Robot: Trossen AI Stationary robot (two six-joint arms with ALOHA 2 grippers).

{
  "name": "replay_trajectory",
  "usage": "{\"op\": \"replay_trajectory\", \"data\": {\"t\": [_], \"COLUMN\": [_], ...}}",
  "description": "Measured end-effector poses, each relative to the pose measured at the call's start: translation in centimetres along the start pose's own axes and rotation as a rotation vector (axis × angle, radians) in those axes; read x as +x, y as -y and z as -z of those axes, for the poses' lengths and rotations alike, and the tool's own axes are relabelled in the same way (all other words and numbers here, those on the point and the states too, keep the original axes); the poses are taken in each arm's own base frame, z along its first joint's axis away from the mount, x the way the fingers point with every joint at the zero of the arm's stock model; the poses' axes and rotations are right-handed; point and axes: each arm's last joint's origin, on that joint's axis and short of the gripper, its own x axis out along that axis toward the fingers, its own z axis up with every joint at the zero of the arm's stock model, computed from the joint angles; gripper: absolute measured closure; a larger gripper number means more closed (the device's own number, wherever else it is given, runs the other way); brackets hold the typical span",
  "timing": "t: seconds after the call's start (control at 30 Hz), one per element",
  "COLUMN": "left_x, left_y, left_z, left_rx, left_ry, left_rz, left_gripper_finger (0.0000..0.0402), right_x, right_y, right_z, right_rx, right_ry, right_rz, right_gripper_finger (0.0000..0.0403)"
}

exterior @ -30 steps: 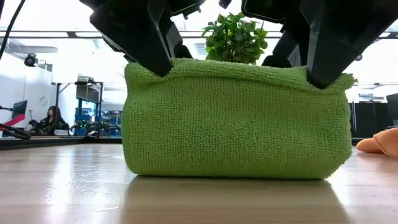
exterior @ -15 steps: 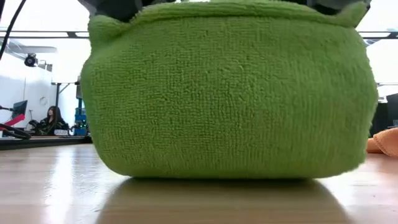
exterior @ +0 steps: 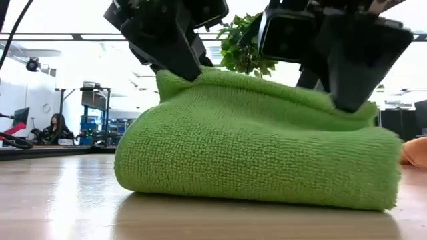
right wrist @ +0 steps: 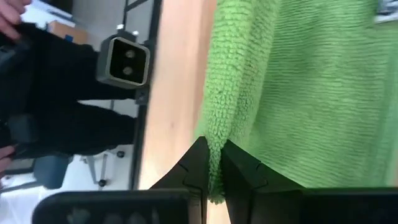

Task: Fold microfiber towels
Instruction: Fold the green microfiber towel

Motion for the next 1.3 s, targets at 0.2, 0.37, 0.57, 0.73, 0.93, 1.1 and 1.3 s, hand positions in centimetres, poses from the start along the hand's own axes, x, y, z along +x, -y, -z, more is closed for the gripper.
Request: {"op": "replay_trajectory", "data": {"t": [0.2,0.37,0.57,0.73,0.93,1.1,1.3], "left_x": [0.1,0.1,0.3,0.9,1.8,1.9,1.6], "left_y": [-0.2,-0.4,-0.6,-0.9,-1.4,-1.8,-2.4], "left_z": [0.6,0.6,0.7,1.1,1.7,2.2,2.2], "left_rx": [0.039,0.042,0.055,0.056,0.041,0.027,0.019], "left_ry": [-0.031,-0.026,-0.021,-0.041,-0.08,-0.121,-0.122], "left_rz": [-0.007,-0.058,-0.11,-0.114,-0.124,-0.187,-0.244], "left_gripper_finger": [0.0401,0.0401,0.0401,0.0401,0.0389,0.035,0.0289], "right_x": [-0.1,-0.3,-0.5,-0.6,-0.7,-0.9,-1.5], "right_y": [0.5,1.0,1.5,1.7,2.1,2.6,3.2], "right_z": [-0.1,-0.3,-0.3,-0.3,-0.2,-0.2,-0.7], "right_rx": [-0.002,0.014,0.025,0.029,0.057,0.086,0.105], "right_ry": [0.032,0.031,0.032,0.037,0.044,0.039,0.089], "right_rz": [0.054,0.069,0.079,0.093,0.148,0.178,0.231], "right_gripper_finger": [0.0375,0.0375,0.0375,0.0375,0.0373,0.0356,0.0318]}}
